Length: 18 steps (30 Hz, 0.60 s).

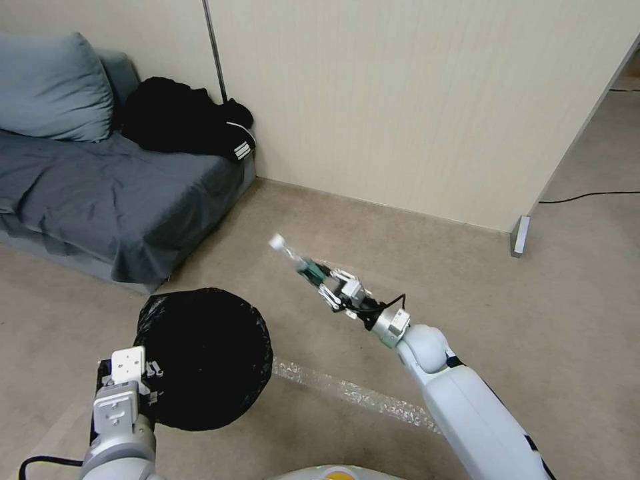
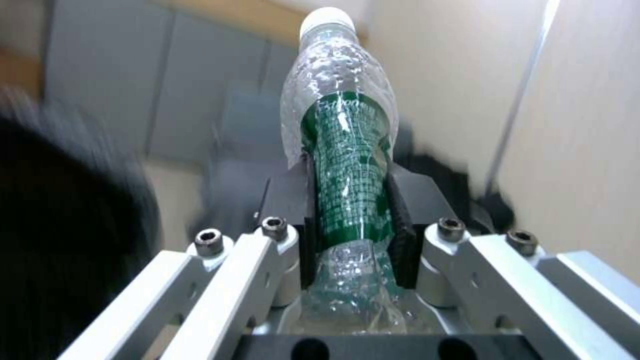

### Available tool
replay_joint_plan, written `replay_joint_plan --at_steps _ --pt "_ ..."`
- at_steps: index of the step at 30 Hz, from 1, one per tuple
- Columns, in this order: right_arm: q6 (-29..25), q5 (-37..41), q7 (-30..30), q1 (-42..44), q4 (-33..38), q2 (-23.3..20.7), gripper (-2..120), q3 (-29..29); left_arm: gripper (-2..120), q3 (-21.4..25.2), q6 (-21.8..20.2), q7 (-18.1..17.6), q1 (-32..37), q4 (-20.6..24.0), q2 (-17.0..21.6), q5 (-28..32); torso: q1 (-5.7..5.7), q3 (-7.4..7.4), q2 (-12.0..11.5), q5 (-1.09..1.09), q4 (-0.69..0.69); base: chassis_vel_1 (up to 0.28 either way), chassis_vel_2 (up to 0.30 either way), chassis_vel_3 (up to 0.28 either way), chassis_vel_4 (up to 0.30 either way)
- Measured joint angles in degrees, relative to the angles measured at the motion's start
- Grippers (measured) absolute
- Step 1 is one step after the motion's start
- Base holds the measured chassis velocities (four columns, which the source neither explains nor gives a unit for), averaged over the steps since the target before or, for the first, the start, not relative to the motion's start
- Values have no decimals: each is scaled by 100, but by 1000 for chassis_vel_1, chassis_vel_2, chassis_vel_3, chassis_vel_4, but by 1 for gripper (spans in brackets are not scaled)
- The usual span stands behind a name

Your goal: Pick up the trash bin, then pick up the garbage from the floor and place it into the trash bin.

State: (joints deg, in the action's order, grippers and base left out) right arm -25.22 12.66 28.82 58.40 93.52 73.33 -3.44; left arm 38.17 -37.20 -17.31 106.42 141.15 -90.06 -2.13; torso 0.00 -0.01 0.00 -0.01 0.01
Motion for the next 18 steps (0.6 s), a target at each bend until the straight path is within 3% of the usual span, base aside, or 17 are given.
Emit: replay_joint_plan --at_steps 6,14,18 --pt "322 594 -368 256 1221 -283 17 736 1 -39 10 4 3 -11 9 2 0 0 0 1 0 0 0 0 0" --pt "354 324 -692 328 1363 -531 17 1459 1 -59 24 15 9 -11 10 11 0 0 0 0 -1 0 0 0 0" --pt "333 -18 -790 326 1113 -530 17 1780 1 -64 30 33 -10 -2 -3 21 0 0 0 1 -1 0 0 0 0"
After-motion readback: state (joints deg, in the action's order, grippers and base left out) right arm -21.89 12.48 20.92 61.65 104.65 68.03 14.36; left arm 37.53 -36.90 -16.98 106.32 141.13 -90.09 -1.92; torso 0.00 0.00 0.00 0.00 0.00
